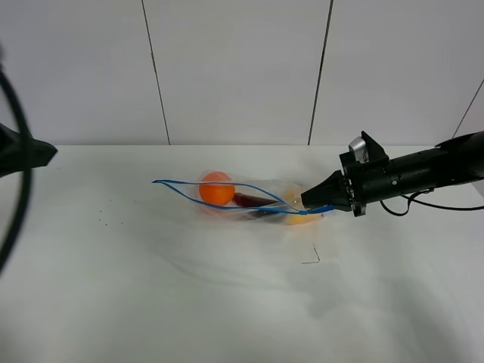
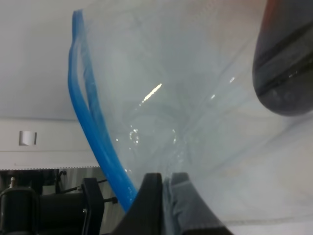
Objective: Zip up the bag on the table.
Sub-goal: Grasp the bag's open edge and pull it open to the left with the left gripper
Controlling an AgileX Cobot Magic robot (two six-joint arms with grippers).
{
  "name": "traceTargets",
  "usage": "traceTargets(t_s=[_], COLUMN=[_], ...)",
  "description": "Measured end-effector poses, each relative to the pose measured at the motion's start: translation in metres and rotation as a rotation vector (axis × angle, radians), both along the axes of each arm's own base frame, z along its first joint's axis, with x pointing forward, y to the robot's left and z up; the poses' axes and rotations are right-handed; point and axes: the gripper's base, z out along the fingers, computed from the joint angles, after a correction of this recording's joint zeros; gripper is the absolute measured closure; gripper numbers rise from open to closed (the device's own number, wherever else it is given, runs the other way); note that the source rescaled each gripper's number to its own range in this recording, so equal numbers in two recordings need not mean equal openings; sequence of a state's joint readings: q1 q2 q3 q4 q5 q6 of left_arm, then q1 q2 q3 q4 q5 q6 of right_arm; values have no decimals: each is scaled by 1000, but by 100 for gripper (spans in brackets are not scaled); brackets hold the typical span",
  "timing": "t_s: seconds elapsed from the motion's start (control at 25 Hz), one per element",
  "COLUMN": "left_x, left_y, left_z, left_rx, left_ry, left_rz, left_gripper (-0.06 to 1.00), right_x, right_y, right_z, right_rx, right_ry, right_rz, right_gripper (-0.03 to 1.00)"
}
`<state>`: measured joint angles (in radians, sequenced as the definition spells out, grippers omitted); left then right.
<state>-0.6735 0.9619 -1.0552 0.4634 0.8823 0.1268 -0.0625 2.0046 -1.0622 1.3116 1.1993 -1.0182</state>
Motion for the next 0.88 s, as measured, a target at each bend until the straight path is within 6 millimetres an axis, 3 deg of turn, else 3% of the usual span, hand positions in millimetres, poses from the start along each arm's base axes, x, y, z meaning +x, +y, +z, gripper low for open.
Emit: traceTargets(t_s=[0.24,0.48,0.64,0.88], left_x=[10,13,10,7], left_y=[-93,-170,-209,-236], left_z=[-26,-83,-124,-163], left_rx=[290,422,541,528], left_ry=[-212,-331,-420,-454], left_rz=[-140,-191,-288,-348], left_gripper=[-2,-2,0,1], right_x=[0,0,0,0], right_y=[0,0,0,0], right_z=[0,0,0,0], right_rx=[2,5,6,7], right_ry=[12,37,40,45], right_rz=[-5,-17,-18,-21], right_gripper=[97,97,97,97])
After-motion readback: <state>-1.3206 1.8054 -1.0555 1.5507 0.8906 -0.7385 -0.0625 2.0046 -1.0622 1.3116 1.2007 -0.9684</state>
